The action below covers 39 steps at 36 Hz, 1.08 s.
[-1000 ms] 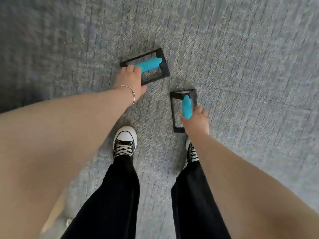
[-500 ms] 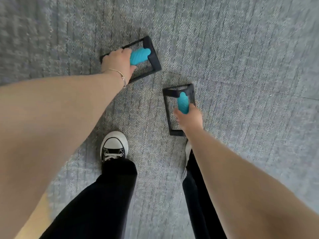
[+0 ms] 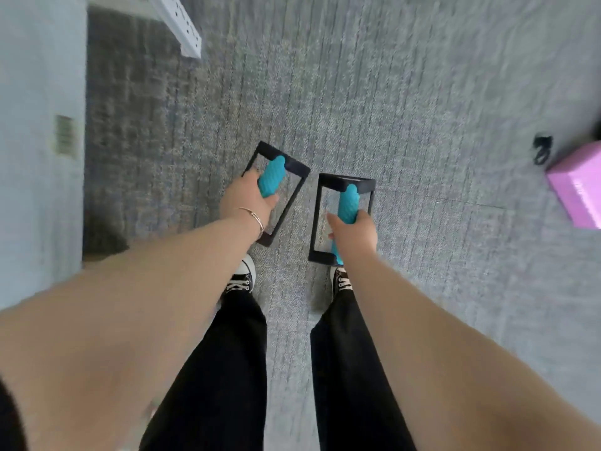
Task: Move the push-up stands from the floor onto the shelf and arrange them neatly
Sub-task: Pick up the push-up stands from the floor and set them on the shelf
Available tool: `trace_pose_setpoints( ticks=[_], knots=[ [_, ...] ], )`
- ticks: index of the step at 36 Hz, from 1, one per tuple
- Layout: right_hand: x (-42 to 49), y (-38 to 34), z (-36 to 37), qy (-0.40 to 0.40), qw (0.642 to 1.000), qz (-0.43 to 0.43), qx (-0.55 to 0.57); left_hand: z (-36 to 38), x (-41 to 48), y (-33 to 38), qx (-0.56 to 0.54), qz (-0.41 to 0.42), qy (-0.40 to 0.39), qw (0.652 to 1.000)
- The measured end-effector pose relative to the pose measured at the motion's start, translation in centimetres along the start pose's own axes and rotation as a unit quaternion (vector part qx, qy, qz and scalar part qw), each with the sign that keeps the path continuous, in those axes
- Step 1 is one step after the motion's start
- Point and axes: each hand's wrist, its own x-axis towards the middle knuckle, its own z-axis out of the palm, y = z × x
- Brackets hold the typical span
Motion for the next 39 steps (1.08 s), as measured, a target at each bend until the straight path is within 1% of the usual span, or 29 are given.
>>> trace_pose_setpoints(
  ticks=[5,11,18,22,26,30,33,39],
  knots=[
    [-9.6,-4.3,-6.3,-0.002,1.0,-0.009,0.029,-8.5,-7.8,3.0,-0.049,-0.015,-0.003,0.999],
    [-20.2,-10.4,-13.8,0.003,0.996,-0.037,0.086,-18.7,-15.9,6.1,-0.077,-0.025,0.012,0.997],
    [-30.4,-17.8,-20.6,0.028,0.988,-0.125,0.082,-29.4,-23.2,9.8,-0.136,-0.002,0.075,0.988],
    [-34.5,-21.2,-23.1,0.019,0.982,-0.172,0.07,-34.4,-26.4,11.4,-0.17,0.006,0.11,0.979],
    [-37.8,-23.8,-24.8,0.001,0.972,-0.223,0.068,-38.0,-29.0,12.4,-0.208,-0.001,0.143,0.968],
    [-40.0,-26.0,-26.3,-0.037,0.959,-0.278,0.048,-40.3,-31.7,13.8,-0.24,-0.03,0.19,0.952],
    [-41.3,-27.7,-27.7,-0.074,0.946,-0.315,0.021,-41.0,-34.1,14.9,-0.268,-0.067,0.239,0.931],
    [-43.9,-29.5,-30.1,-0.111,0.909,-0.399,-0.043,-41.4,-38.8,16.4,-0.316,-0.142,0.32,0.882]
  ],
)
